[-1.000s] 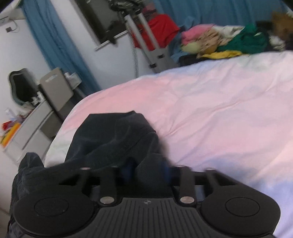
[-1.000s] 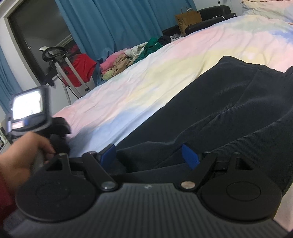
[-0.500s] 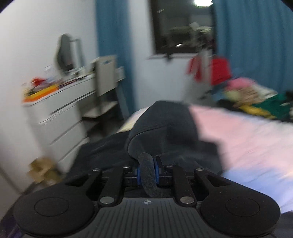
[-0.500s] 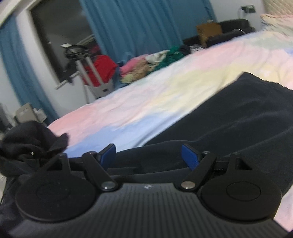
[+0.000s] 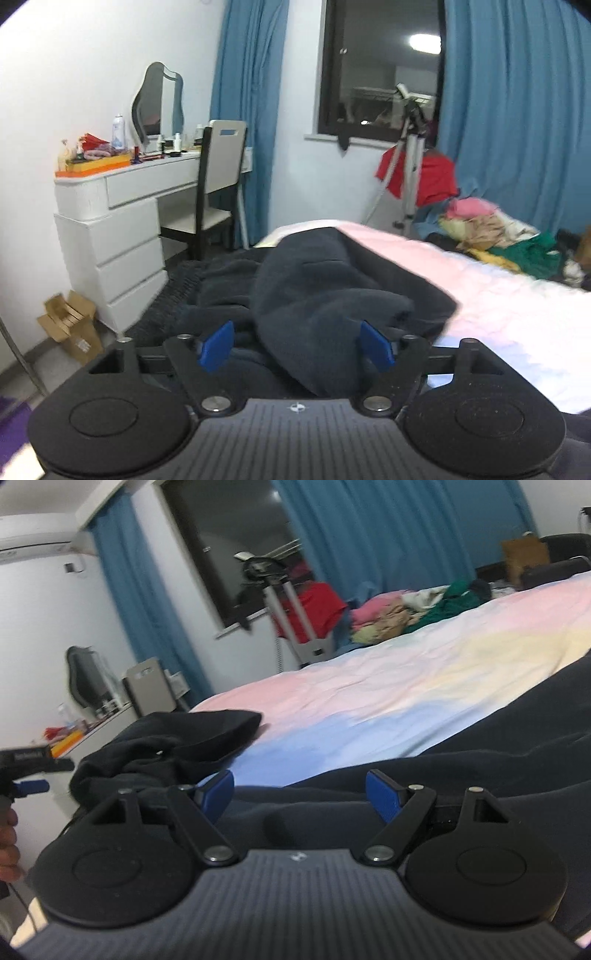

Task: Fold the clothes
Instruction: 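Grasp the waistband with the left gripper and fold it over the legs, then grasp a pant leg with the right gripper and lift it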

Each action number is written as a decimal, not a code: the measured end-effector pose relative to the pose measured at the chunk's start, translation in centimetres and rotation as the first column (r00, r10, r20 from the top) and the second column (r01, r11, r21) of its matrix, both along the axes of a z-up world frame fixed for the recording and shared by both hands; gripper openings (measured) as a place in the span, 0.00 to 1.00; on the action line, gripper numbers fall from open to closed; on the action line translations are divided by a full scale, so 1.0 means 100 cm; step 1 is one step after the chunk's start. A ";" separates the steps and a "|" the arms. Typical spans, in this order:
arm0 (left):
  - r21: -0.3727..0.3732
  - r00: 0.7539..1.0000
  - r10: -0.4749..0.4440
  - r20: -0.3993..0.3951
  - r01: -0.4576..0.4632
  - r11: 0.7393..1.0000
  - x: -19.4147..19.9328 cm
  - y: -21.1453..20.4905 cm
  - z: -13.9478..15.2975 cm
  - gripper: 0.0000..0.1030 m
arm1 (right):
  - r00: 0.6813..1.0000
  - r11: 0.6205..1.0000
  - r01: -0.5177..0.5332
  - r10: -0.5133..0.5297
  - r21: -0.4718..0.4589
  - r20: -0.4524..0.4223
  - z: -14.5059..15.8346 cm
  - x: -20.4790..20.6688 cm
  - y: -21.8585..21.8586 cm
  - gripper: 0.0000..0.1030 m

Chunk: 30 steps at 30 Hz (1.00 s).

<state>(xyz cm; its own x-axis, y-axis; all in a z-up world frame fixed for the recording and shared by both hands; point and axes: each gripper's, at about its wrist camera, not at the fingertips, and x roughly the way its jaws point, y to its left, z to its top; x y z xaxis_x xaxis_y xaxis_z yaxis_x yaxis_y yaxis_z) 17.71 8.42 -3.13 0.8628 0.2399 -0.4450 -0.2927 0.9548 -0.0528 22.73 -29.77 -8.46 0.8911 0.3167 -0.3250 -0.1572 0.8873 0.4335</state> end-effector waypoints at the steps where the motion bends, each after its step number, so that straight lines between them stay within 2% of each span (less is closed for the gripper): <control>1: -0.006 1.000 -0.011 0.005 0.011 1.000 -0.006 -0.007 -0.001 0.76 | 1.000 1.000 -0.011 0.011 0.004 0.002 0.000 0.000 0.003 0.78; 4: -0.038 0.998 -0.053 0.024 0.054 0.998 -0.016 -0.025 -0.011 0.79 | 0.999 0.999 -0.031 0.030 0.013 0.015 0.001 -0.005 0.005 0.78; 7: -0.104 0.995 -0.100 -0.011 0.099 0.990 -0.013 -0.034 -0.030 0.79 | 0.999 0.999 -0.037 0.037 0.030 0.016 0.003 -0.008 0.007 0.78; 12: -0.105 0.987 -0.151 -0.053 0.145 0.984 -0.013 -0.037 -0.049 0.79 | 0.998 0.995 -0.064 0.066 0.072 -0.022 0.002 -0.004 0.012 0.79; 16: -0.120 0.988 -0.142 -0.054 0.135 0.984 -0.006 -0.024 -0.056 0.79 | 0.989 0.984 -0.099 0.113 0.145 -0.091 0.002 0.013 0.023 0.79; 20: -0.141 0.993 -0.111 -0.040 0.104 0.984 0.000 -0.009 -0.060 0.80 | 0.985 0.973 -0.105 0.130 0.205 -0.113 0.013 0.051 0.043 0.80; 22: -0.159 0.995 -0.092 -0.037 0.085 0.984 0.003 0.000 -0.062 0.80 | 0.976 0.956 -0.116 0.160 0.268 -0.147 0.015 0.085 0.058 0.80; 26: -0.206 0.997 -0.066 -0.029 0.059 0.977 0.007 0.012 -0.066 0.80 | 0.941 0.913 -0.137 0.241 0.384 -0.237 0.007 0.156 0.097 0.79; 28: -0.212 0.998 -0.057 -0.013 0.052 0.976 0.006 0.014 -0.069 0.81 | 0.919 0.890 -0.115 0.264 0.441 -0.293 -0.003 0.189 0.115 0.79; 30: -0.206 0.998 -0.063 -0.010 0.060 0.977 0.007 0.013 -0.072 0.81 | 0.890 0.889 -0.060 0.253 0.453 -0.378 -0.015 0.216 0.133 0.80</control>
<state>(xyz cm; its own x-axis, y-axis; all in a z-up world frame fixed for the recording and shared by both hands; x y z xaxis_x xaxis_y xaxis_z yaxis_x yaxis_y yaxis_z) 18.42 9.67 -10.32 0.8654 0.0887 -0.4932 -0.2361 0.9403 -0.2451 44.37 -16.48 -9.97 0.6278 0.6310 -0.4558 0.0022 0.5841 0.8116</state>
